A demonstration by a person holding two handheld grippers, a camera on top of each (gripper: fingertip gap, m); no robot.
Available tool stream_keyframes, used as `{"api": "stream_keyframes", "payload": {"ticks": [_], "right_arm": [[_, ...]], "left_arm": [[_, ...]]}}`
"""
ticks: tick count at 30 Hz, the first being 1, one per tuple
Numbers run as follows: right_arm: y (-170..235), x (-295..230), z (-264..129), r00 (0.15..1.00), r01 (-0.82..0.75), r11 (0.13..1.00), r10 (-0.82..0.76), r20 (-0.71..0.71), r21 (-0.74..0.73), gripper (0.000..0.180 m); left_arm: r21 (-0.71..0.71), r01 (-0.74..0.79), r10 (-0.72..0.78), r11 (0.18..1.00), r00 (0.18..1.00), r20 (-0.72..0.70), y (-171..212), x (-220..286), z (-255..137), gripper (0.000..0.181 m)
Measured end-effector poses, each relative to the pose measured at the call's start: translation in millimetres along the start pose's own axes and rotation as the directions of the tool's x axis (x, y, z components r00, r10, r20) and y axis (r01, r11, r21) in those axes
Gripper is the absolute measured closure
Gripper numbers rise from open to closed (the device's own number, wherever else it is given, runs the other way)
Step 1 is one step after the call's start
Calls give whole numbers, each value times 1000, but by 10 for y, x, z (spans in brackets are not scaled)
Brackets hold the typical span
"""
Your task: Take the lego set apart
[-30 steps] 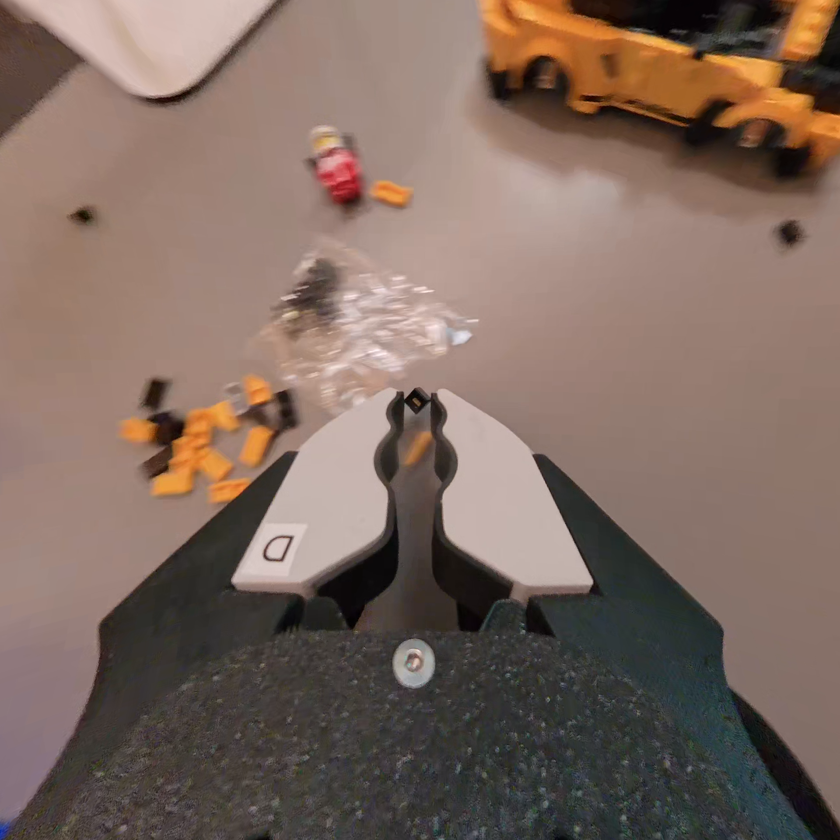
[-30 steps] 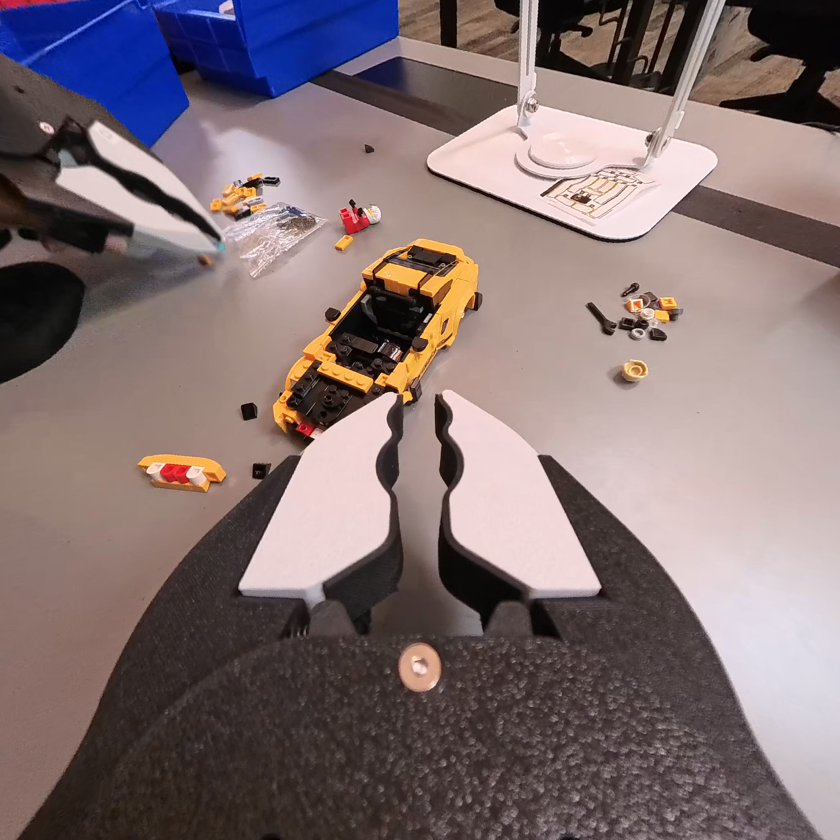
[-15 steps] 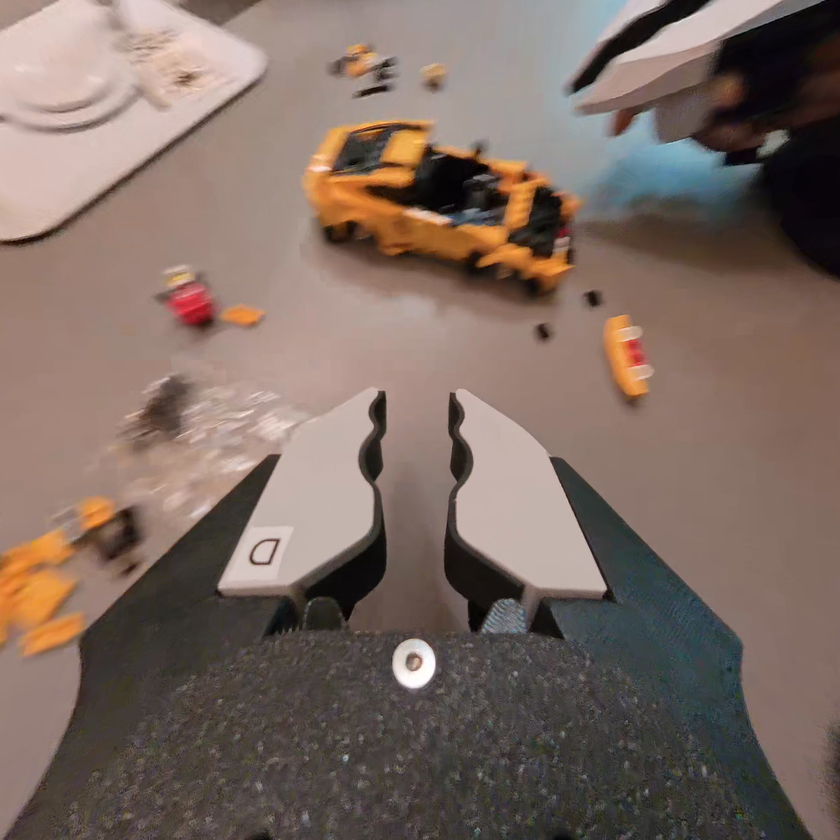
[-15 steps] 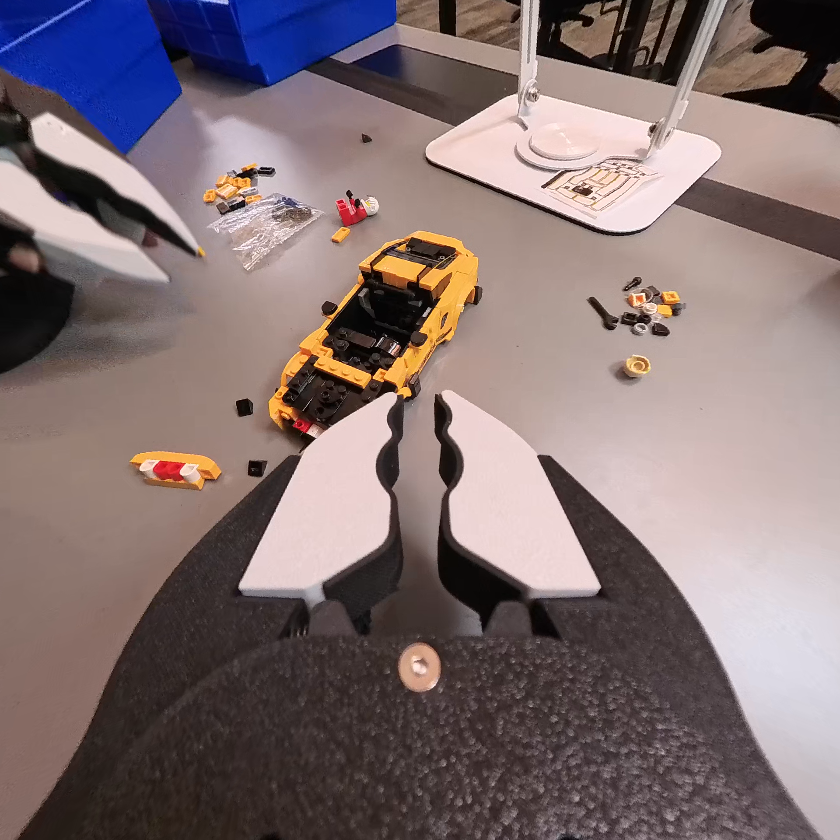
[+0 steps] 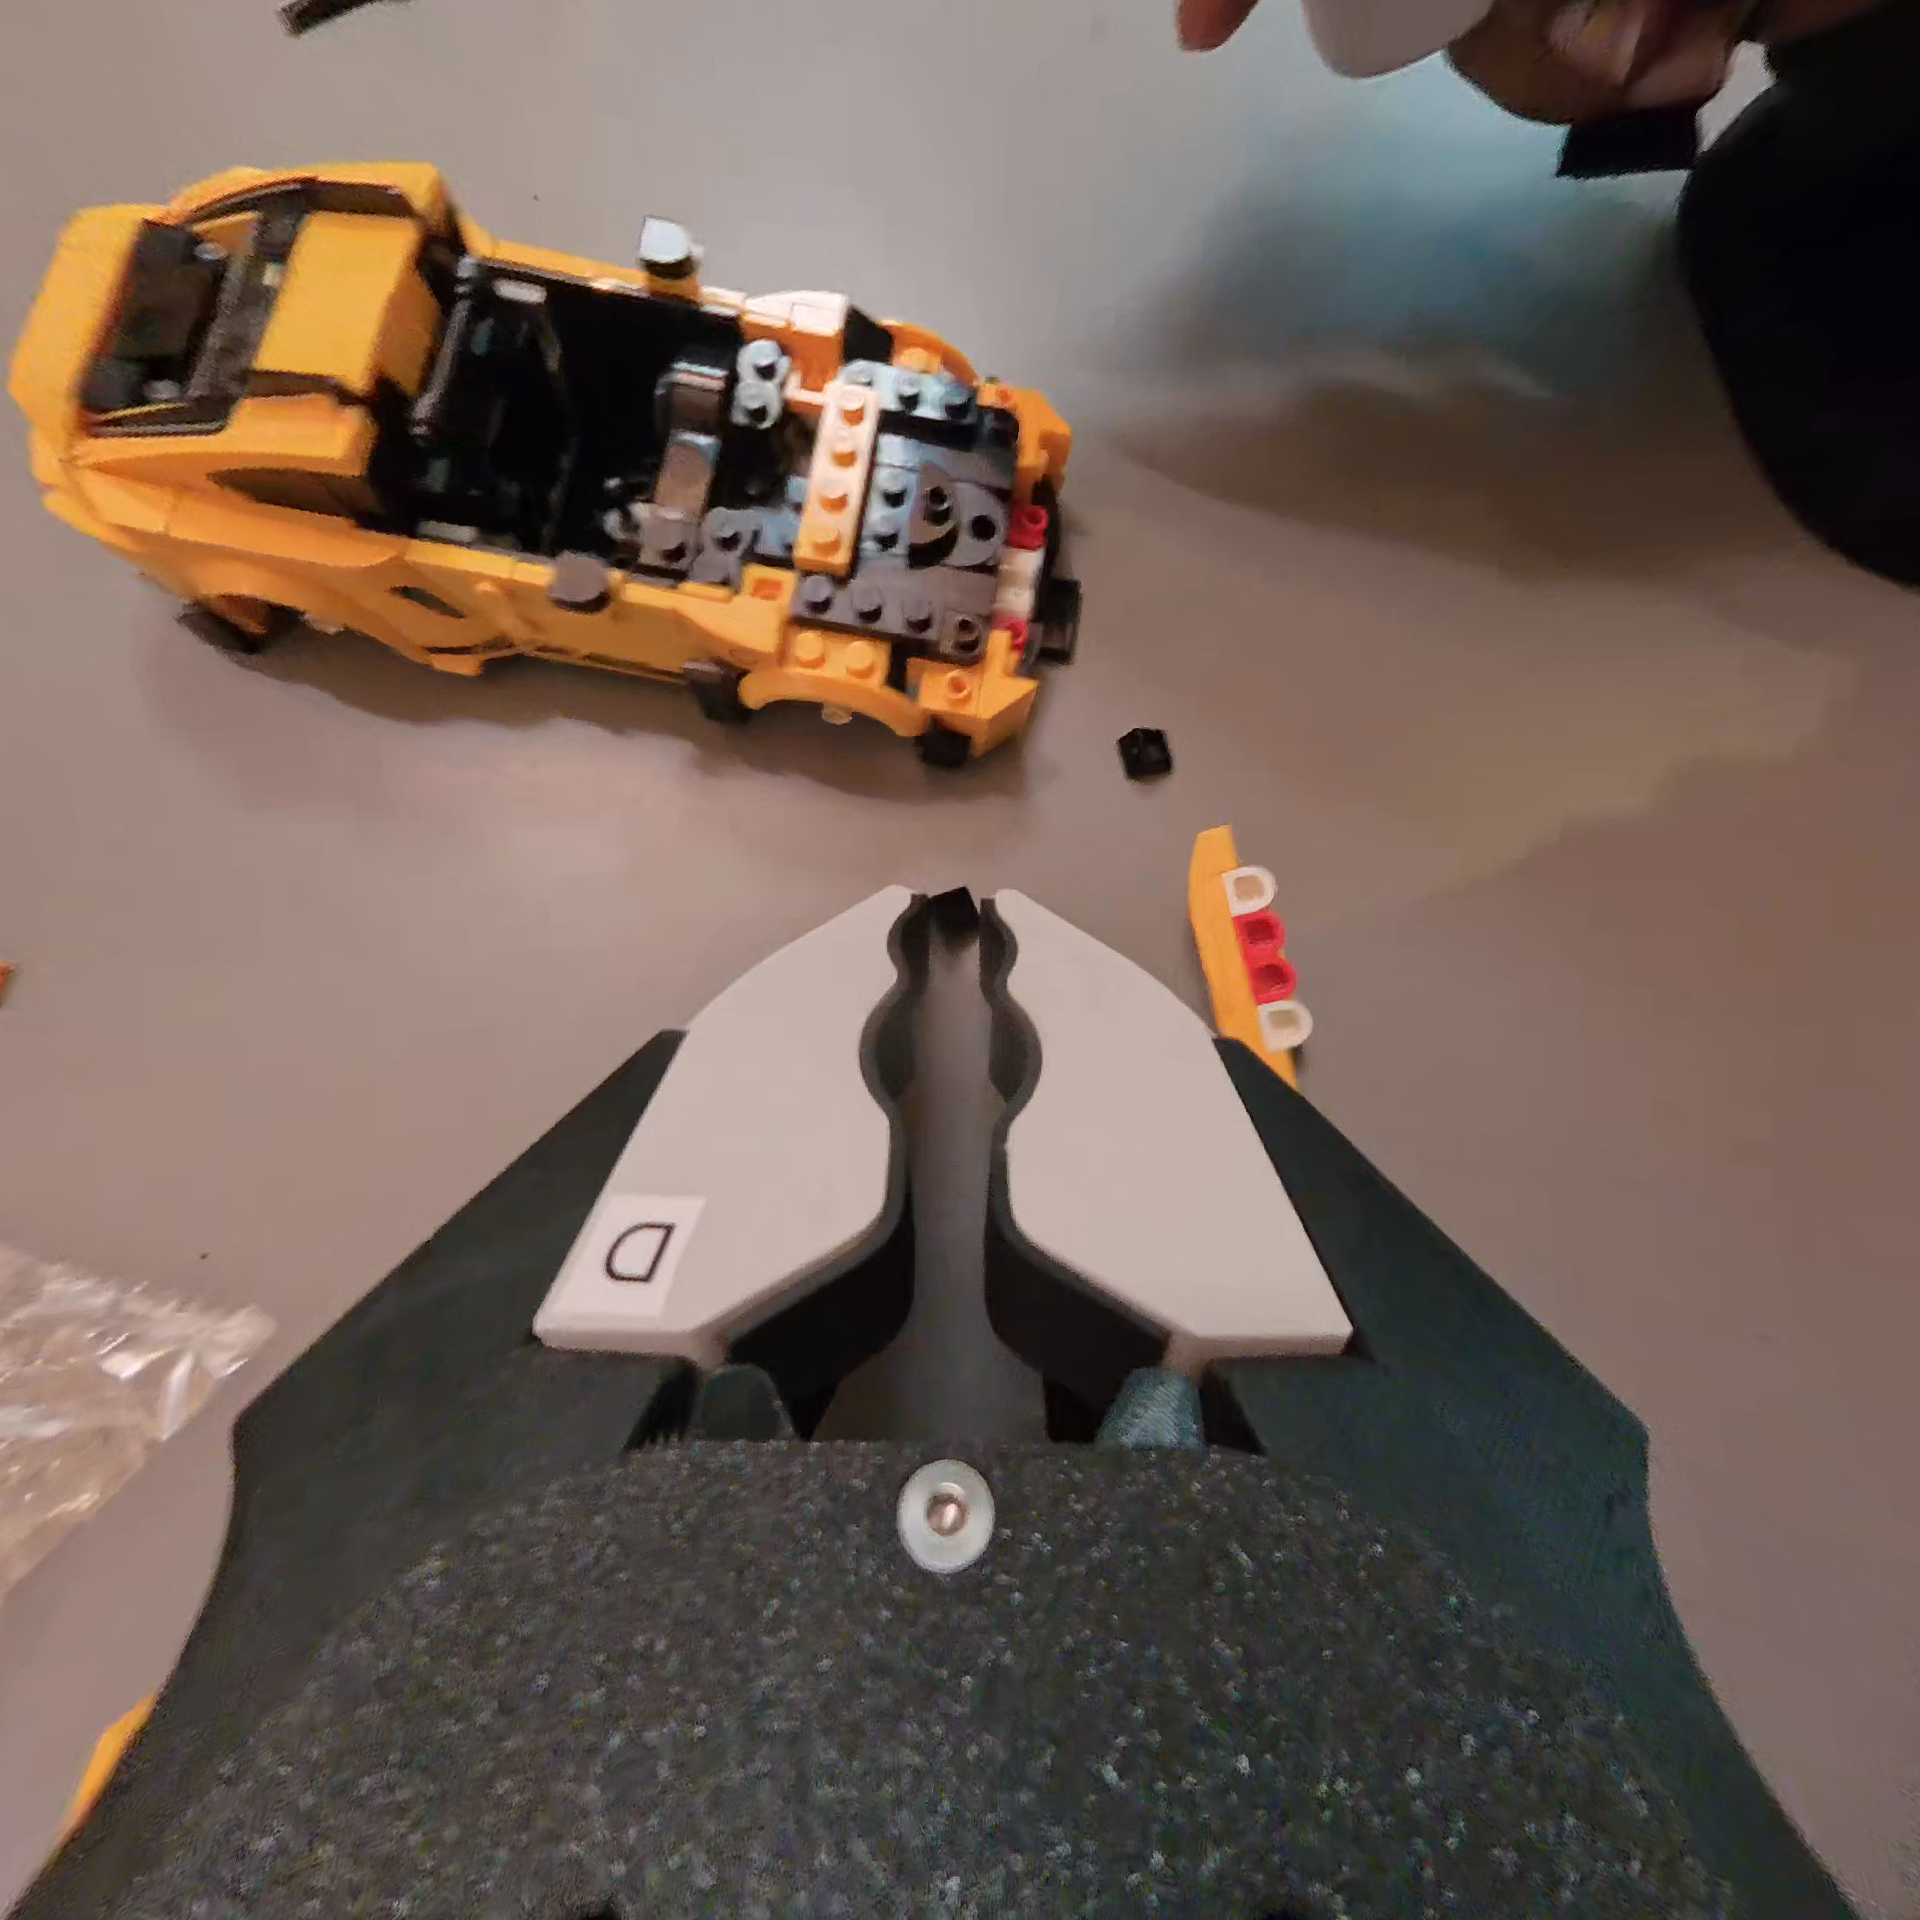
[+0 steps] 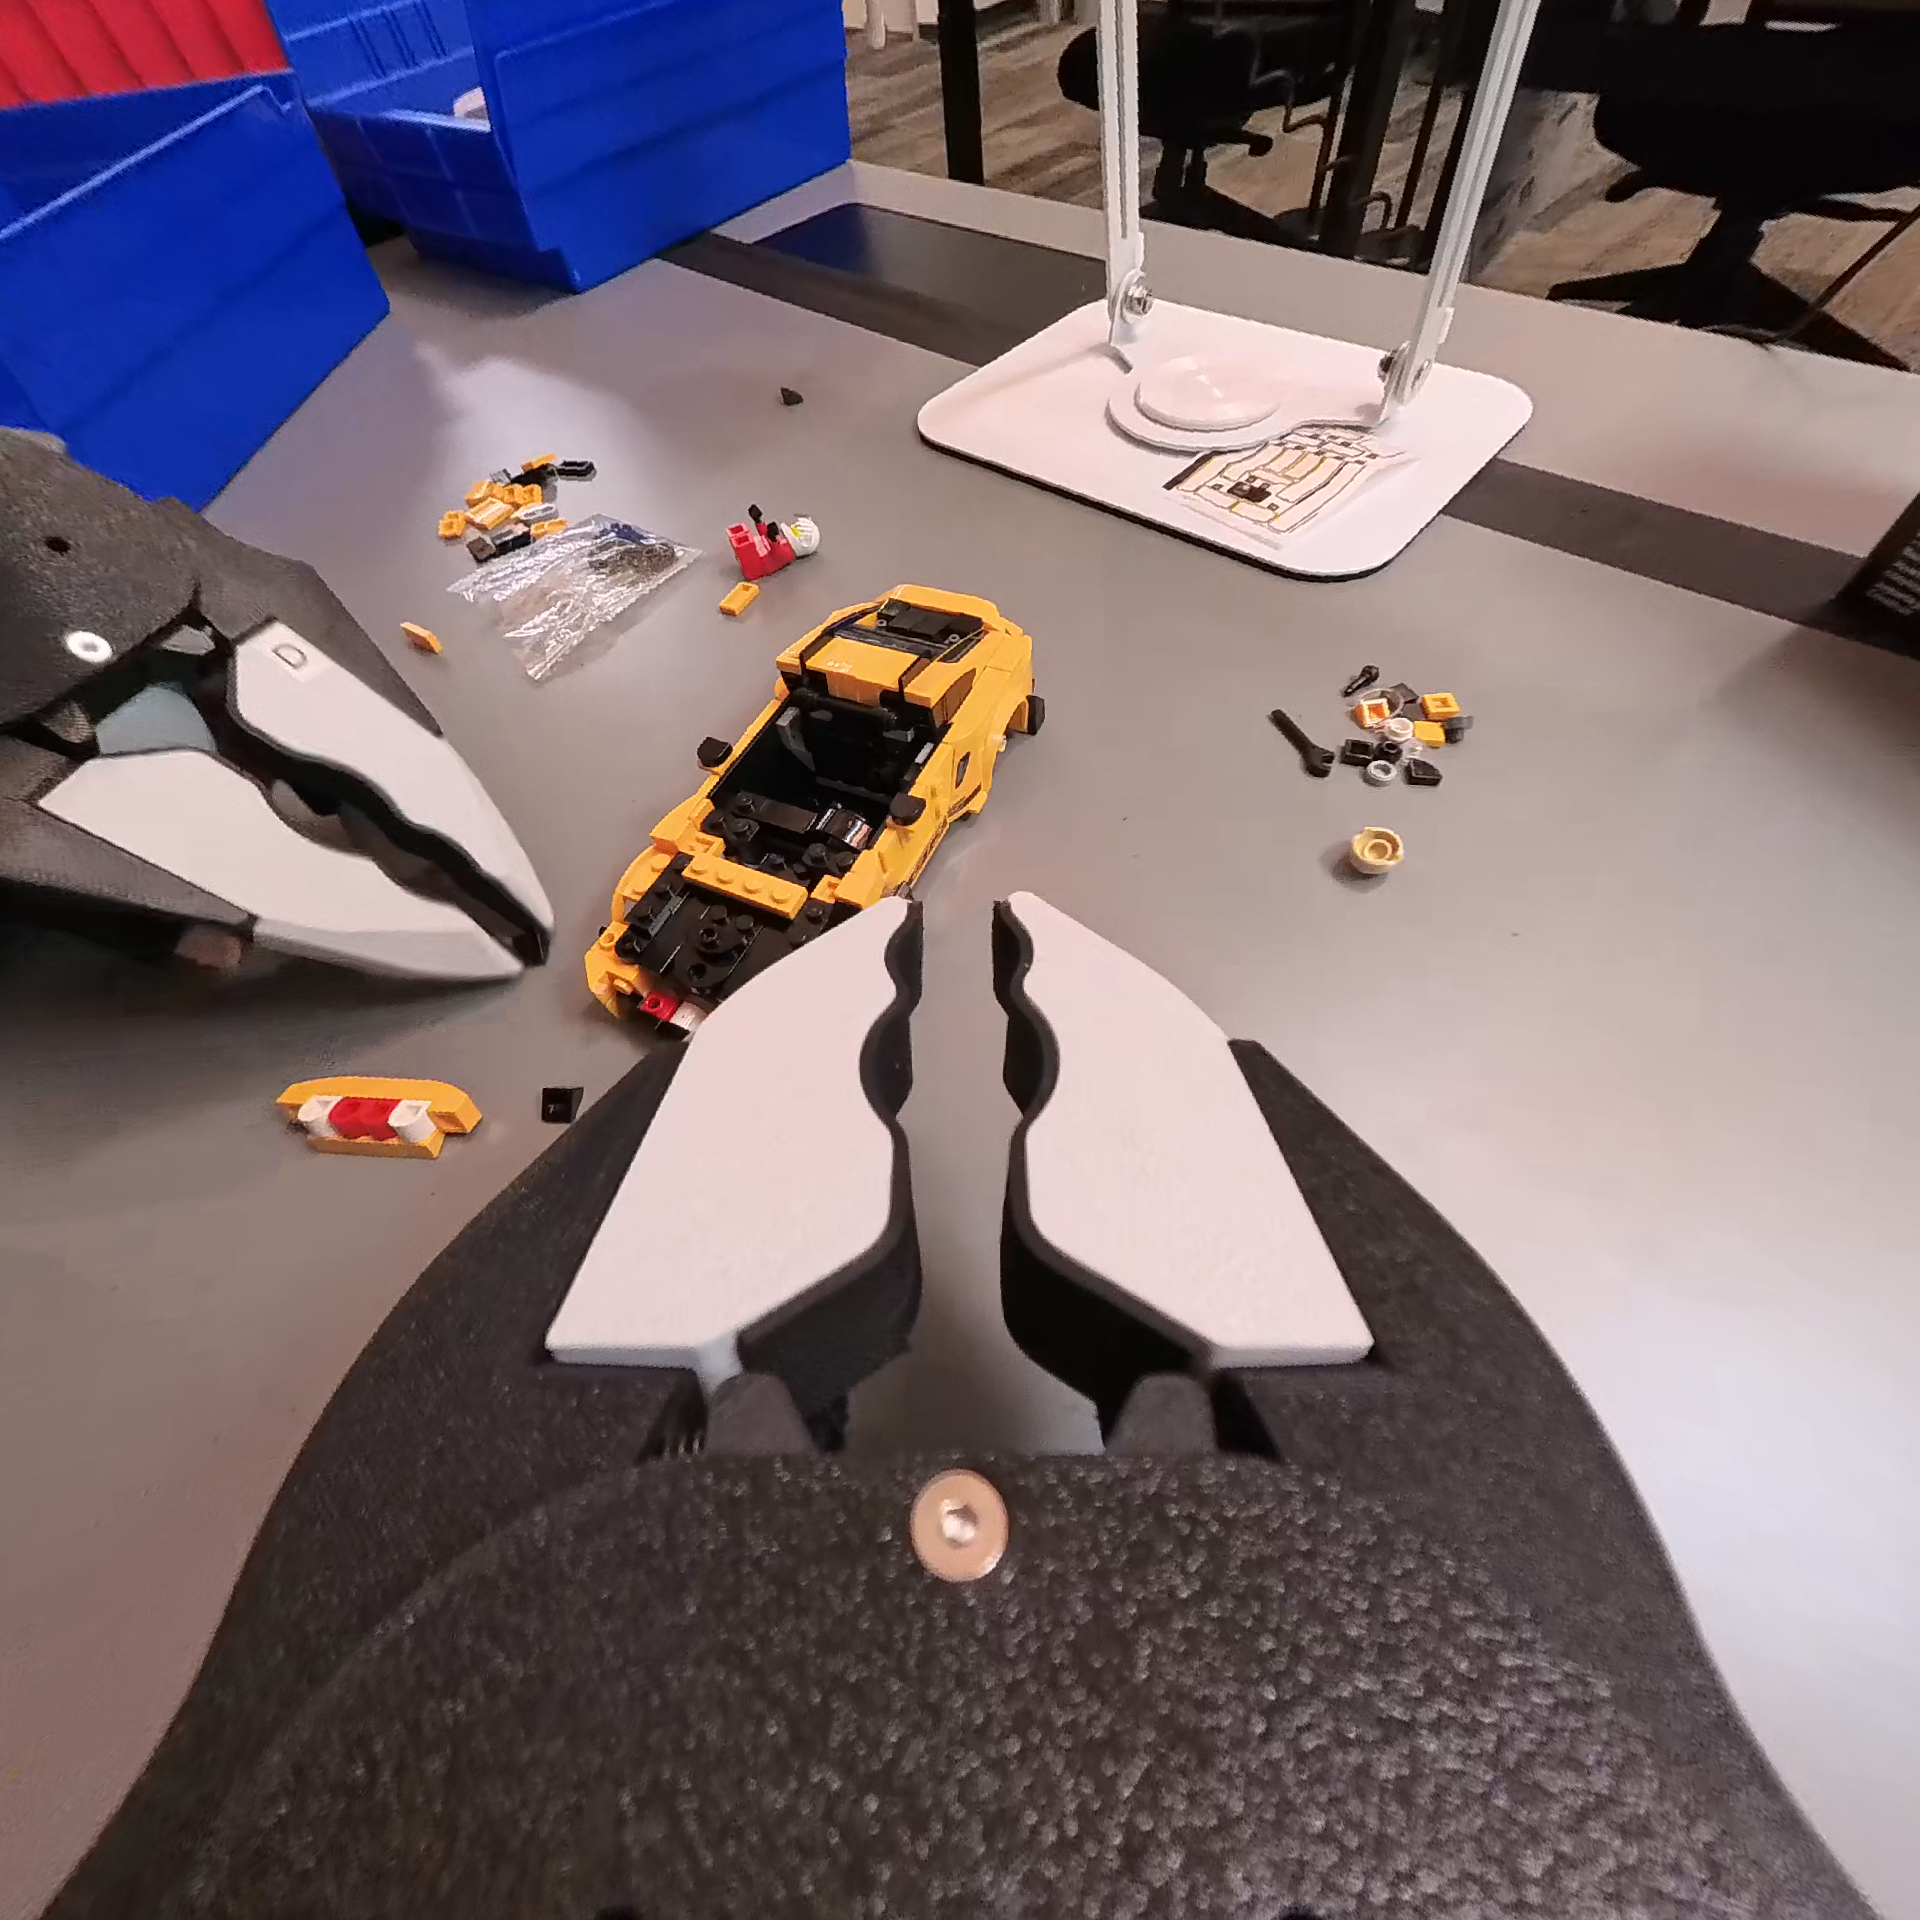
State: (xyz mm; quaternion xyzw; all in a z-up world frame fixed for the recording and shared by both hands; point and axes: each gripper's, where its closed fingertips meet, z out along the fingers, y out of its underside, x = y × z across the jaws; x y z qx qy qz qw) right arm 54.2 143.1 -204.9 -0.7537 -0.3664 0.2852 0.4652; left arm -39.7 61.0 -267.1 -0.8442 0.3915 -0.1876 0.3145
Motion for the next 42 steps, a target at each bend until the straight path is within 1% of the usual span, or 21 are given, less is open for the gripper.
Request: {"api": "stream_keyframes", "payload": {"ticks": [2,4,5,7,9,10,12,14,16,18,20,22,23,24,26,29,31,34,36,39,42], "right_arm": [[1,1,-2,1000,2,1000,-2,-1,0,167],[-2,5,-6,1000,5,1000,-5,-4,2,167],[-2,6,-6,1000,6,1000,-5,-5,2,167],[2,4,-4,1000,3,1000,-3,-2,1,167],[9,-1,3,1000,4,1000,-4,1,-2,167],[14,-3,7,1000,5,1000,-5,1,-5,167],[24,-2,13,1000,7,1000,-7,-1,-9,167],[32,4,18,1000,6,1000,-6,-4,-12,167],[42,8,25,1000,4,1000,-4,-5,-16,167],[52,7,31,1000,5,1000,-5,-4,-20,167],[57,4,36,1000,7,1000,-7,-3,-22,167],[62,1,41,1000,7,1000,-7,-2,-25,167],[64,-1,42,1000,8,1000,-8,-2,-26,167],[62,0,40,1000,9,1000,-9,-3,-24,167],[55,0,34,1000,10,1000,-10,-4,-22,167],[41,-3,23,1000,11,1000,-11,-3,-15,167],[33,-6,17,1000,12,1000,-12,-2,-12,167],[22,-12,6,1000,13,1000,-13,1,-6,167],[16,-13,1,1000,11,1000,-11,3,-3,167],[13,-15,-3,1000,9,1000,-9,6,-2,167],[18,-16,-2,1000,9,1000,-9,6,-3,167]], "left_arm": [[5,2,-3,1000,999,47,31,-138,-113,175],[28,58,-61,998,992,111,72,-387,-315,177],[43,89,-95,995,981,167,114,-570,-445,177],[60,151,-162,987,944,287,270,-962,-709,177],[72,220,-231,973,905,358,451,-1264,-898,176],[83,238,-252,968,883,396,525,-1397,-968,172],[94,258,-272,961,846,459,645,-1592,-1057,151],[95,264,-276,960,830,485,697,-1656,-1089,139],[104,234,-255,967,843,474,644,-1604,-1079,137],[128,168,-207,977,884,420,488,-1434,-1023,140],[143,101,-138,985,949,283,294,-1090,-880,153],[172,79,-104,982,985,140,91,-706,-701,156],[172,74,-85,982,995,56,12,-488,-596,160],[161,69,-70,985,998,3,-45,-314,-488,161],[119,63,-55,991,996,-73,-116,-33,-277,162],[98,97,-80,990,983,-165,-243,286,-45,159],[56,64,-55,996,989,-139,-230,351,82,157],[15,6,-5,1000,996,-87,-203,380,191,159],[4,-23,23,1000,998,-54,-207,375,221,162],[-12,-87,87,996,996,3,-207,343,236,172],[-17,-109,110,994,994,7,-195,346,221,173]]}}
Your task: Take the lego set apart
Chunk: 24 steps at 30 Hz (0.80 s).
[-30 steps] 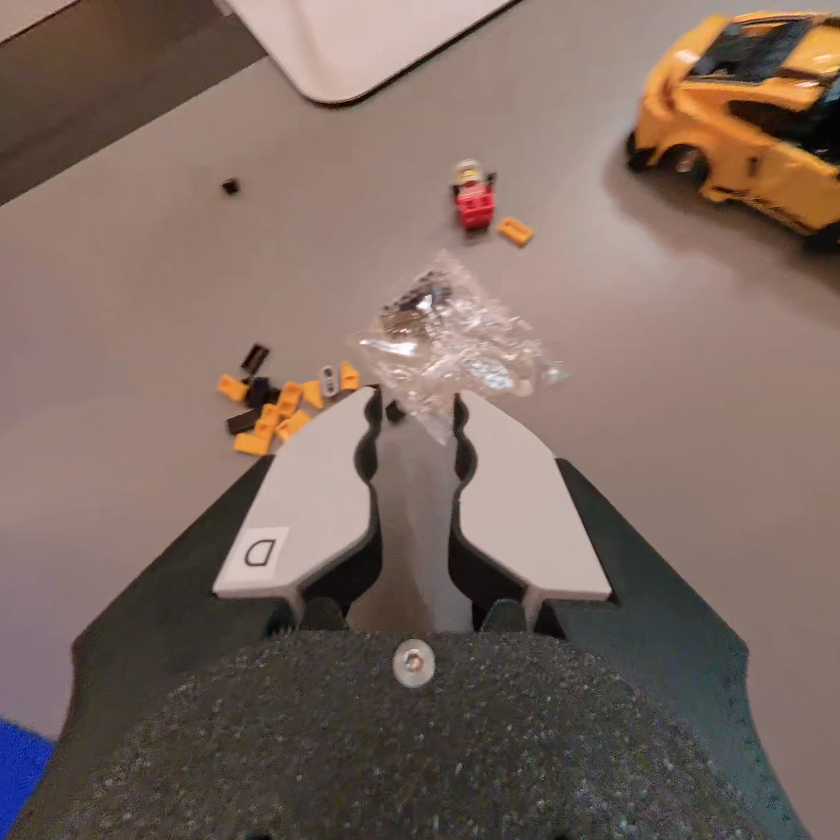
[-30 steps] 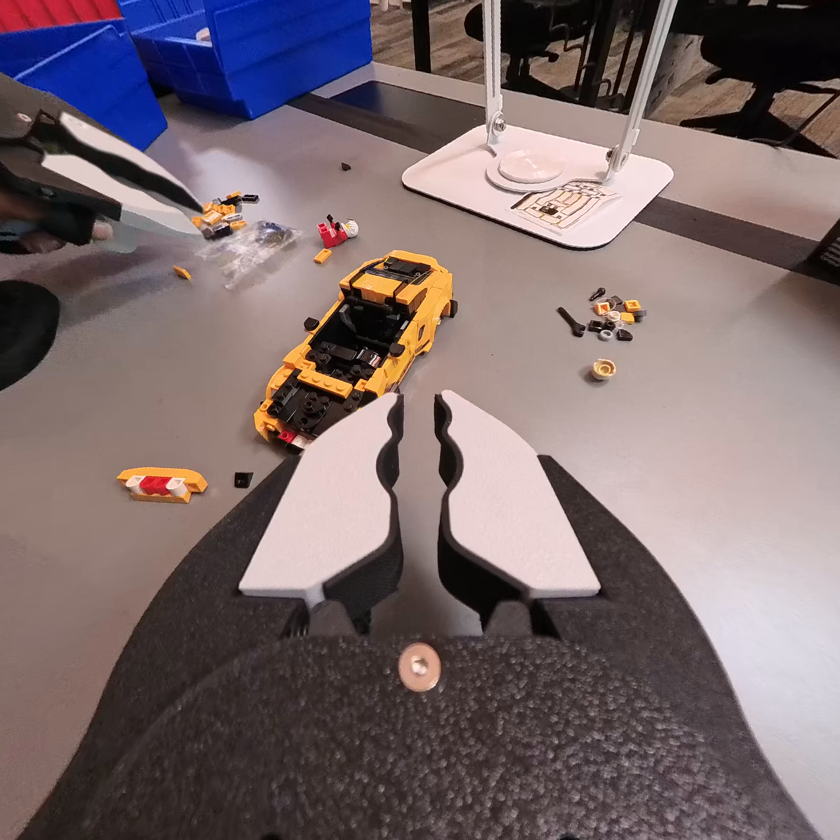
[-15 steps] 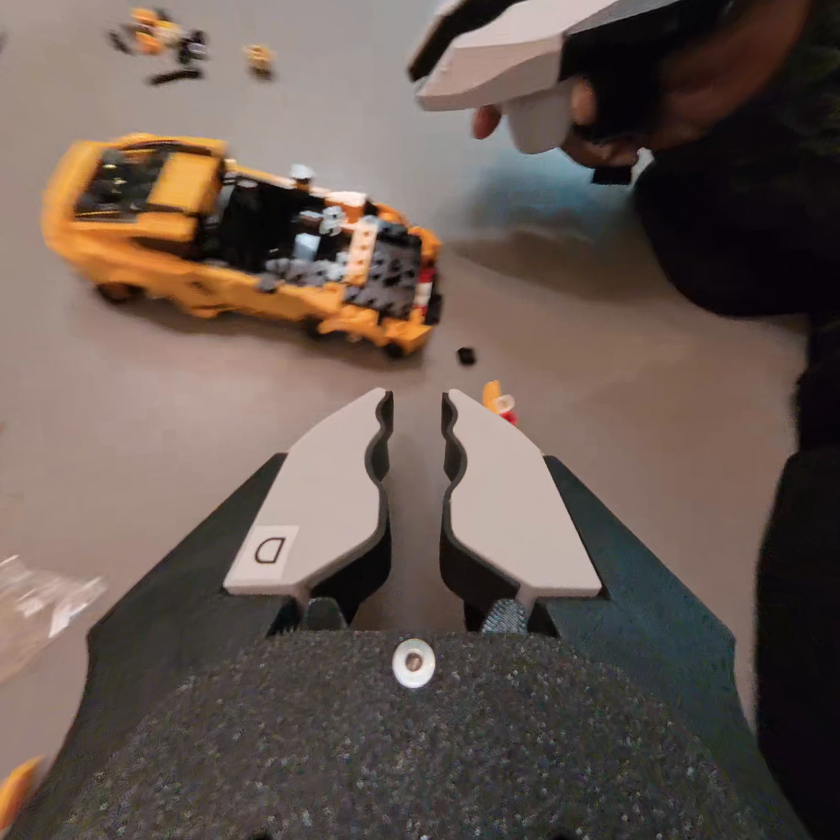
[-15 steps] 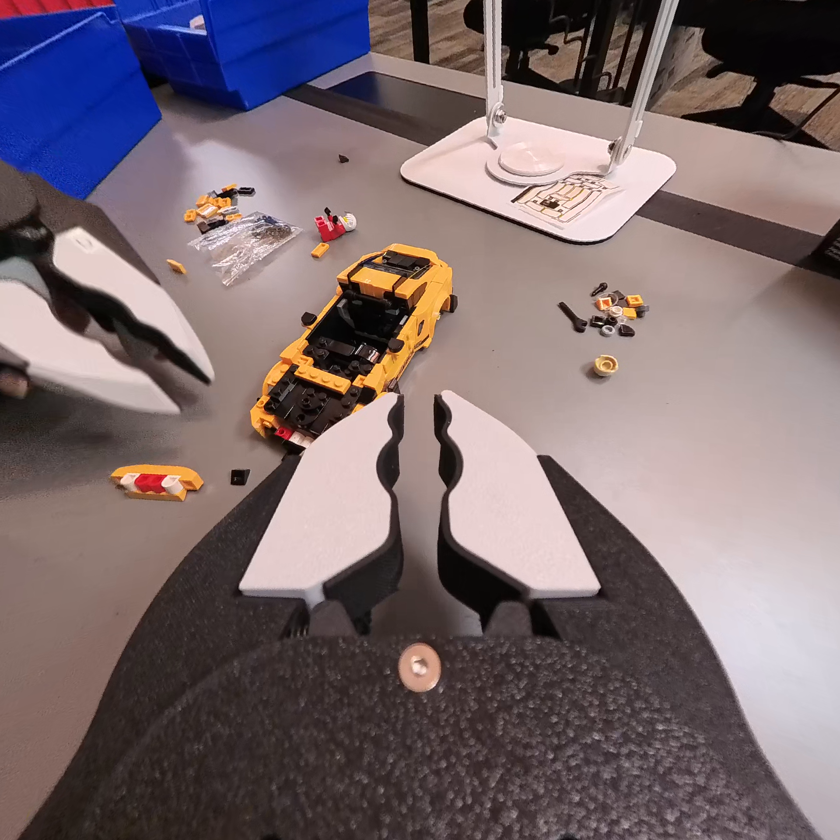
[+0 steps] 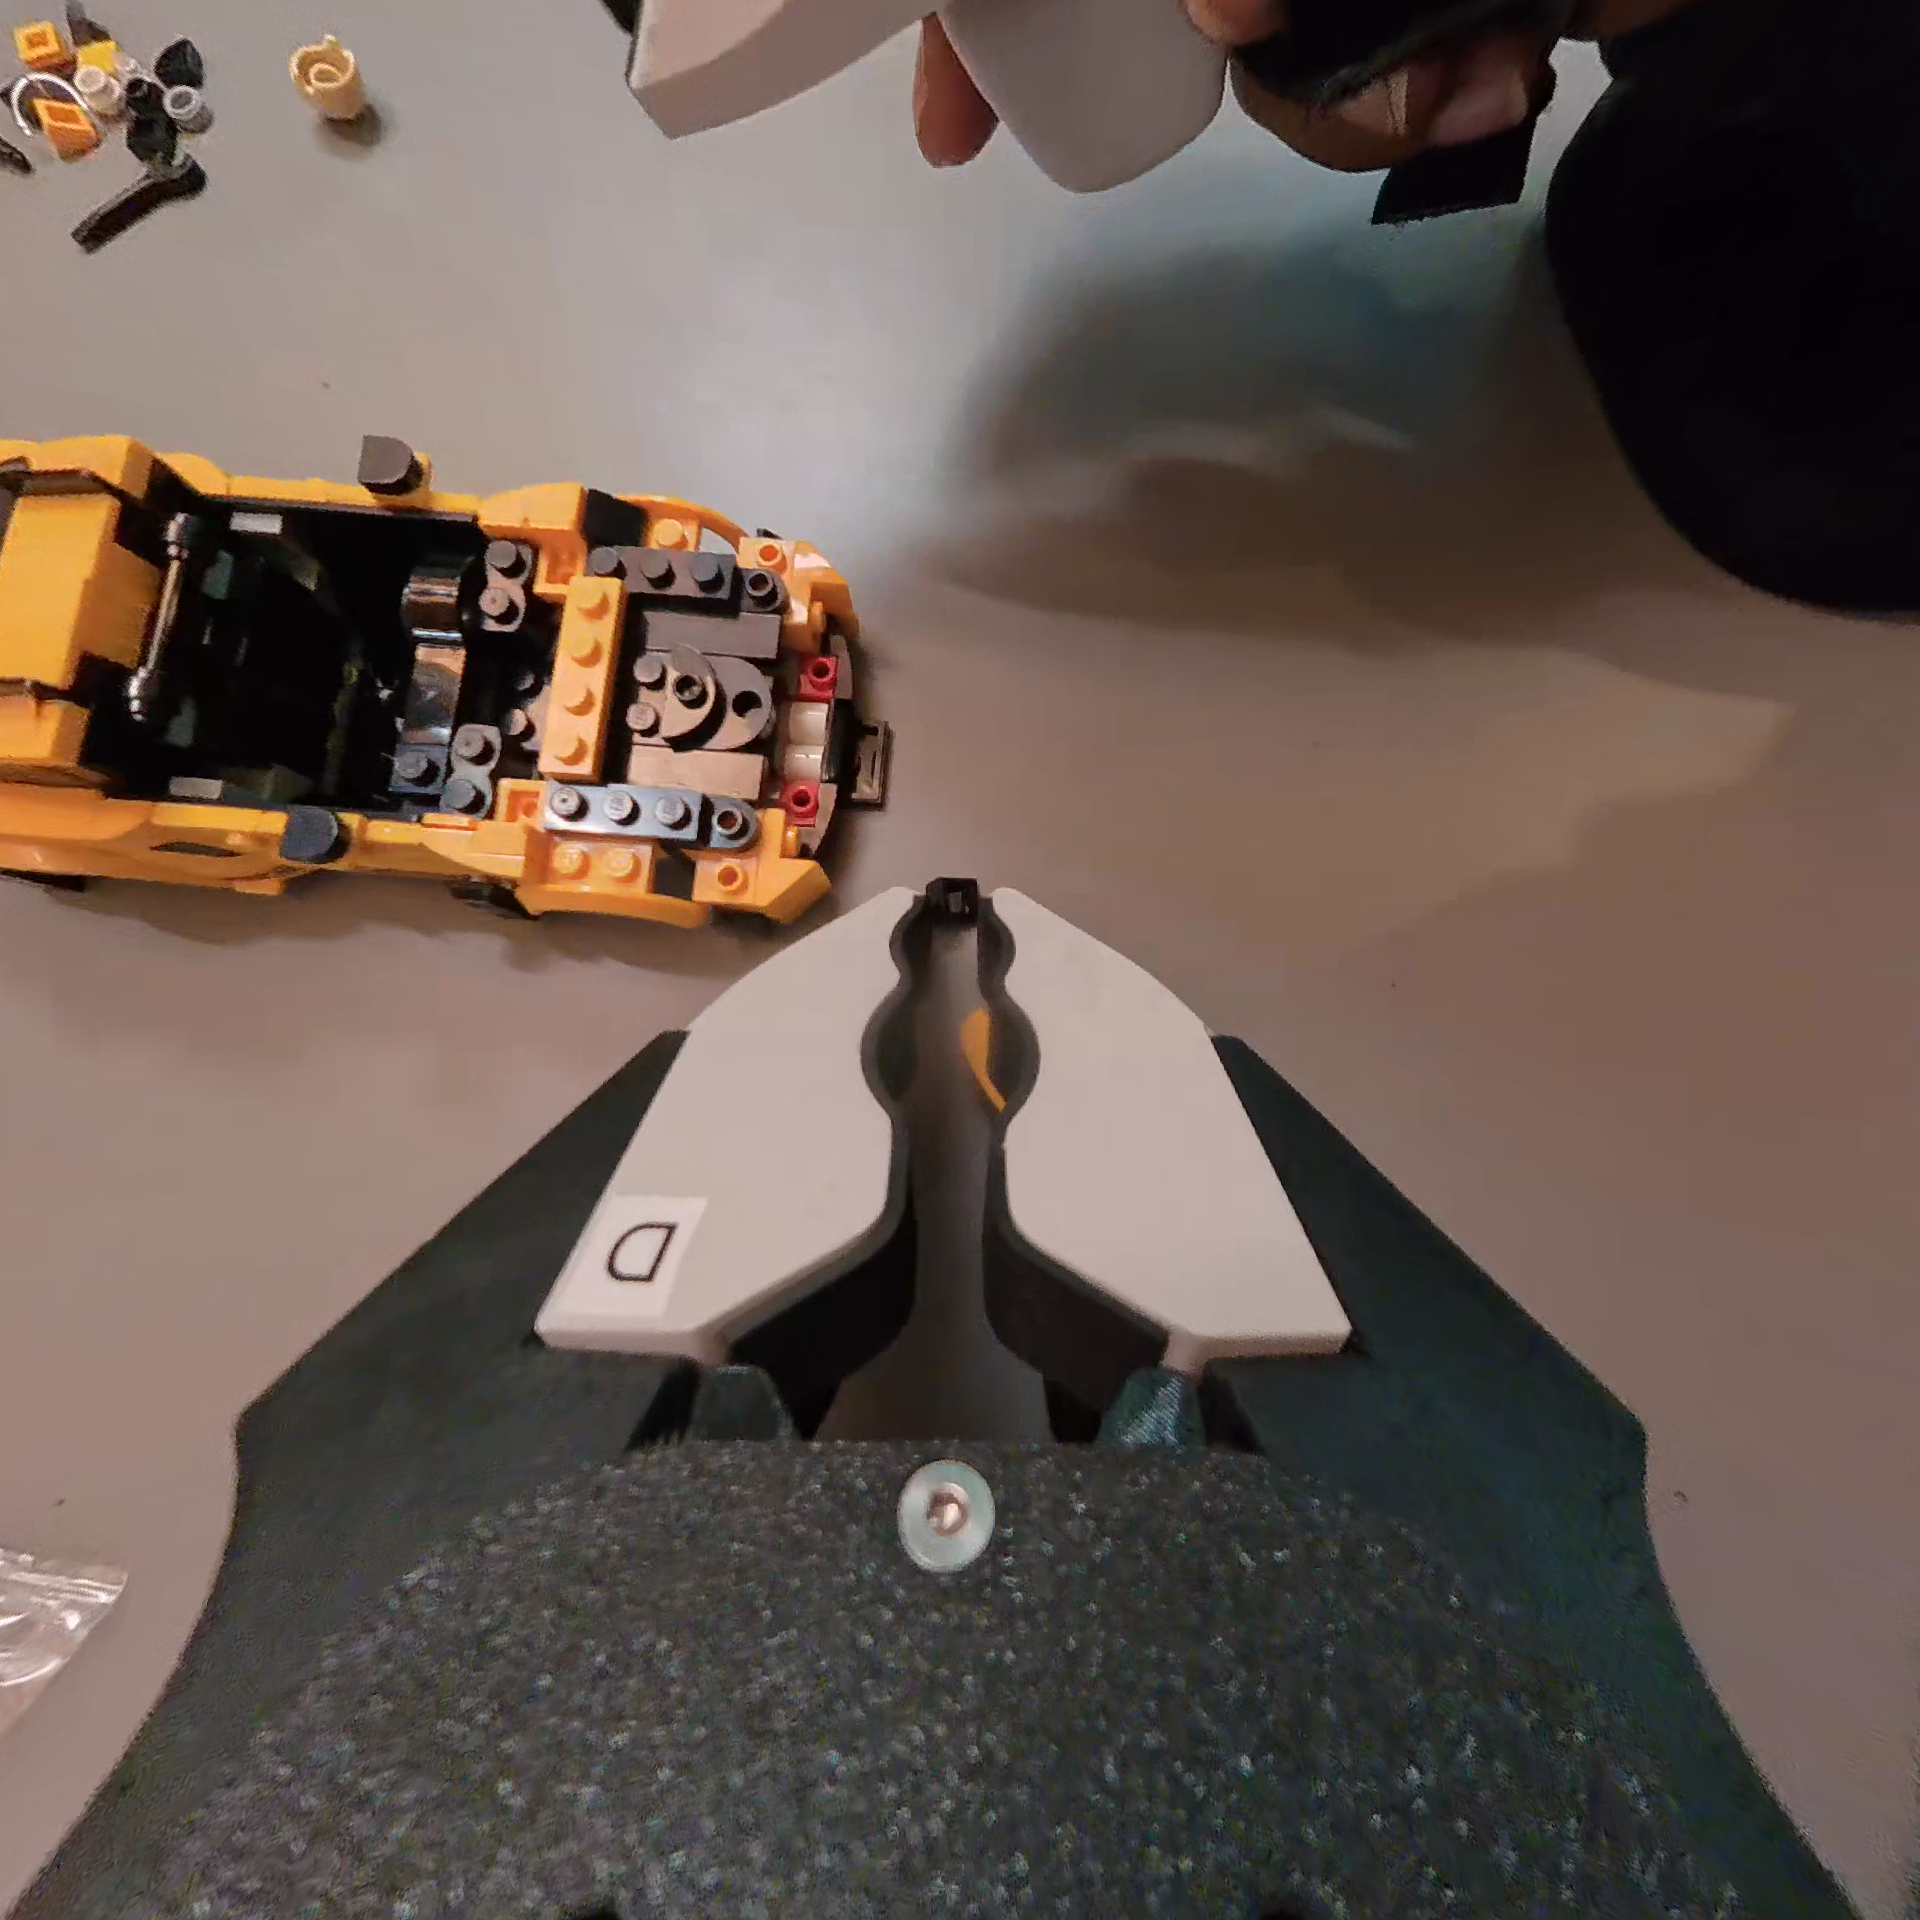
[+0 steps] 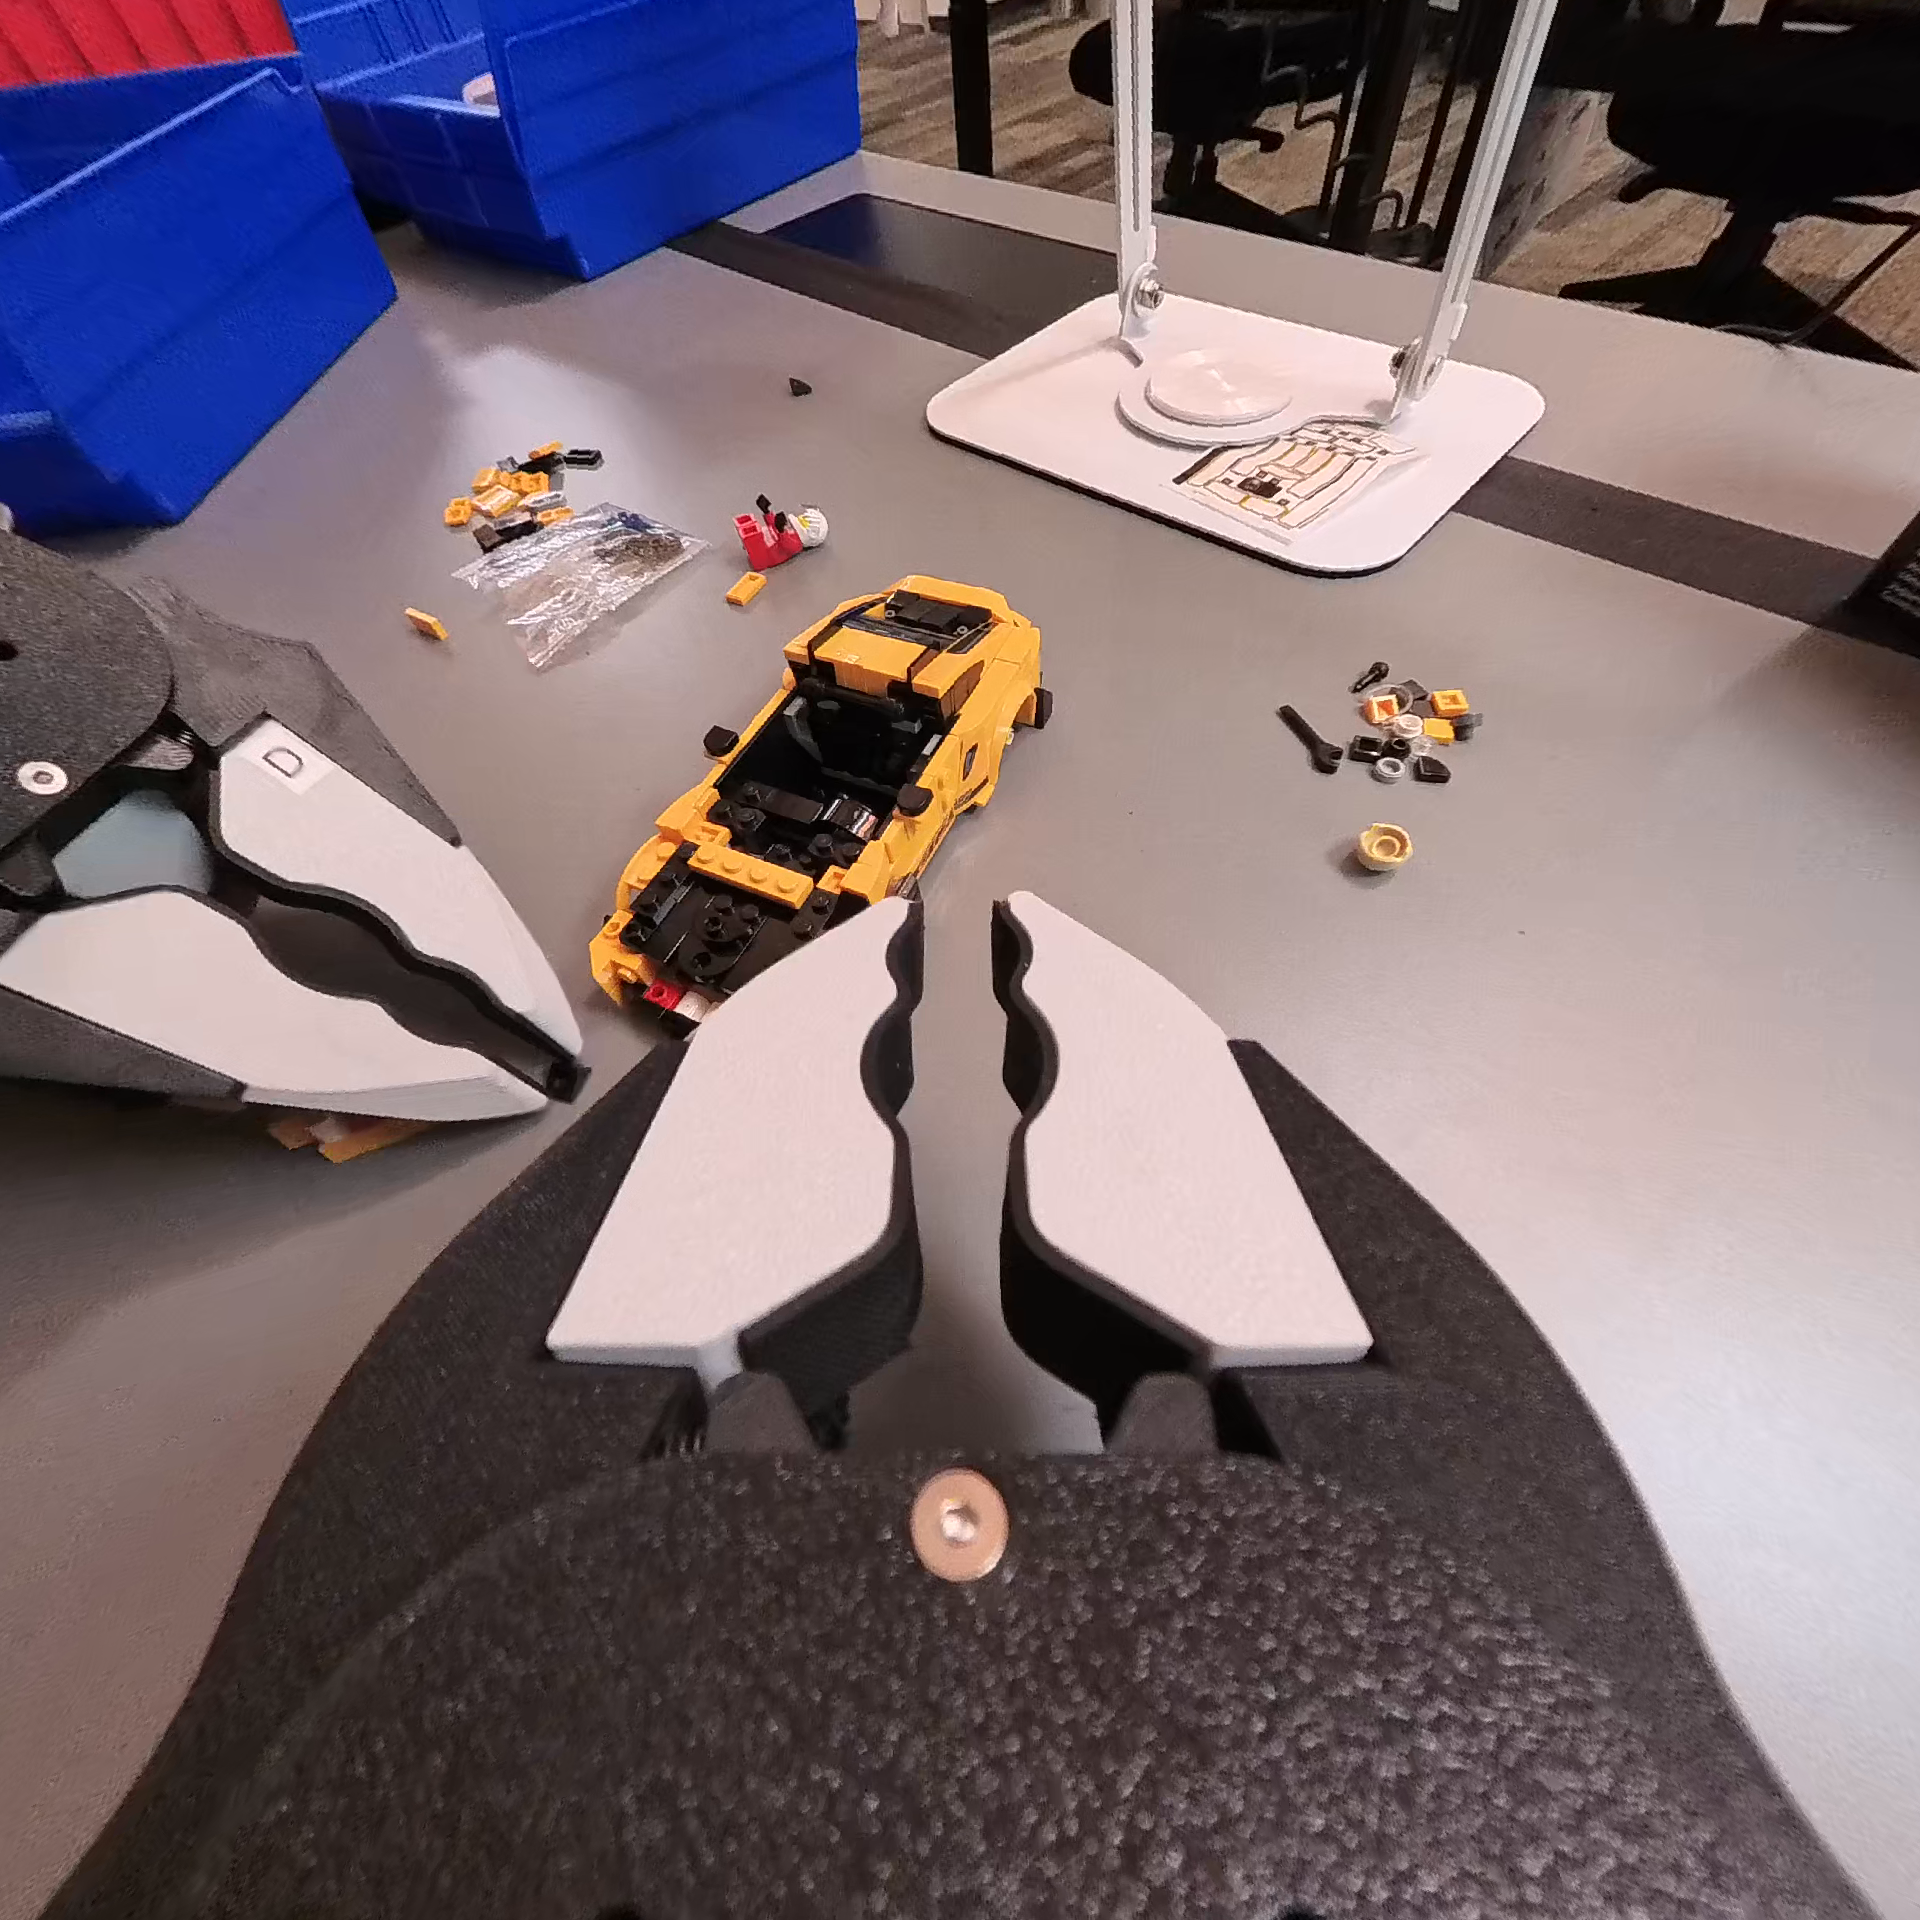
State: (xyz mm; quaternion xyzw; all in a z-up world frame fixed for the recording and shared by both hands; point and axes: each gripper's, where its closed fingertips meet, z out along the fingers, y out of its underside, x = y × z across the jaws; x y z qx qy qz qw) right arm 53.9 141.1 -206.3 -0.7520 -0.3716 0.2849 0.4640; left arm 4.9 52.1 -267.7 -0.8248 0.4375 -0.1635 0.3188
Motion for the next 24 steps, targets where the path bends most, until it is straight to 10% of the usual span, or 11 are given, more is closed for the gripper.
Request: {"api": "stream_keyframes", "payload": {"ticks": [4,10,17,24], "right_arm": [[1,5,-1,1000,1,1000,-1,-4,0,167],[11,-6,9,1000,-2,1000,2,3,-6,167],[-61,-335,-12,981,107,993,-112,158,45,167],[426,-1289,-14,711,532,845,-412,570,-52,137]], "left_arm": [[72,69,-71,995,997,19,-30,-203,-279,173],[25,274,-260,961,877,403,714,-1405,-1027,173],[51,347,-325,937,805,495,1043,-1713,-1168,134],[167,219,-270,961,867,419,669,-1550,-1203,139]]}}
